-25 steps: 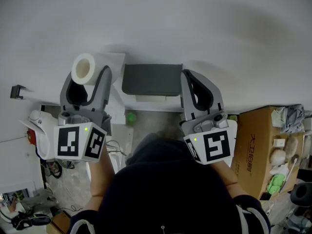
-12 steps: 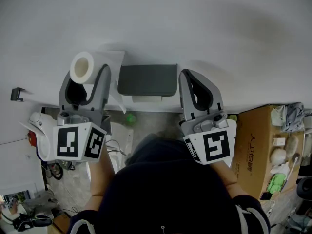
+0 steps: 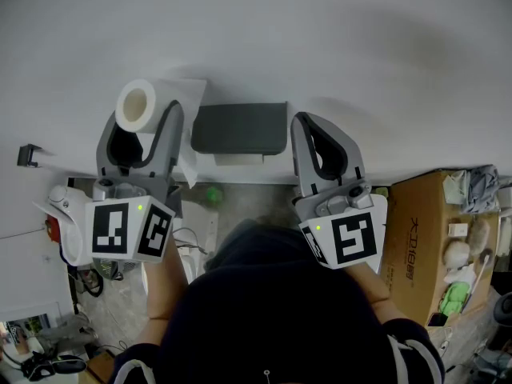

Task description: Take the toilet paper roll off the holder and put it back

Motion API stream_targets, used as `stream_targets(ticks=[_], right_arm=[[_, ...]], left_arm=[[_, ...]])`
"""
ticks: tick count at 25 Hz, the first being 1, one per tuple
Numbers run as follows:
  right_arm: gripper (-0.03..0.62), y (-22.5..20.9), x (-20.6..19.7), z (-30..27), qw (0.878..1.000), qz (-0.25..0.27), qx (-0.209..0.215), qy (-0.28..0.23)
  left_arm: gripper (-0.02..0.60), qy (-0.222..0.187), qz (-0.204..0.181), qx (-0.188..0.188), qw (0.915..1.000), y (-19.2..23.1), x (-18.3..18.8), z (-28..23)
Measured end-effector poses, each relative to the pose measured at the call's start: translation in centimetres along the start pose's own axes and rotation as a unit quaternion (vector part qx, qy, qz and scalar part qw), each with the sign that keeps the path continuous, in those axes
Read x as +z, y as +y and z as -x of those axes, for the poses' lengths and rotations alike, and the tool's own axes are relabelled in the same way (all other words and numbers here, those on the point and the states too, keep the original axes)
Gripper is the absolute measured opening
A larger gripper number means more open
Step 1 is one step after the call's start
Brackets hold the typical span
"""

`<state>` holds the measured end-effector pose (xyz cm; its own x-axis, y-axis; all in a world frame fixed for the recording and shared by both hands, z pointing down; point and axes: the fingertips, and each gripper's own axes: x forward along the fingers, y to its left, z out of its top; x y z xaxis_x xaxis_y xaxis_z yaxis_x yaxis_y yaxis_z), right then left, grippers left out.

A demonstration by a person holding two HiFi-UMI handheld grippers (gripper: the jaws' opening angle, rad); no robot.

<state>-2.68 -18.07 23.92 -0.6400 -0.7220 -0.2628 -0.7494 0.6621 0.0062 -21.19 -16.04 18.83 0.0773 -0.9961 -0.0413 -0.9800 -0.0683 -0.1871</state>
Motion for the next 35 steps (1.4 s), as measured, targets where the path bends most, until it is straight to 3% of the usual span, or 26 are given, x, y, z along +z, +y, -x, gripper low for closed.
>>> stream_targets(ticks=[35], right_arm=[[0.017,-0.1,0.9,1.4,1.000,0.002,-0.007,-0.007]], left_arm=[[0.291,0.002,-0.012,-0.037,0.9992,-3.7,-0.2,-0.5]])
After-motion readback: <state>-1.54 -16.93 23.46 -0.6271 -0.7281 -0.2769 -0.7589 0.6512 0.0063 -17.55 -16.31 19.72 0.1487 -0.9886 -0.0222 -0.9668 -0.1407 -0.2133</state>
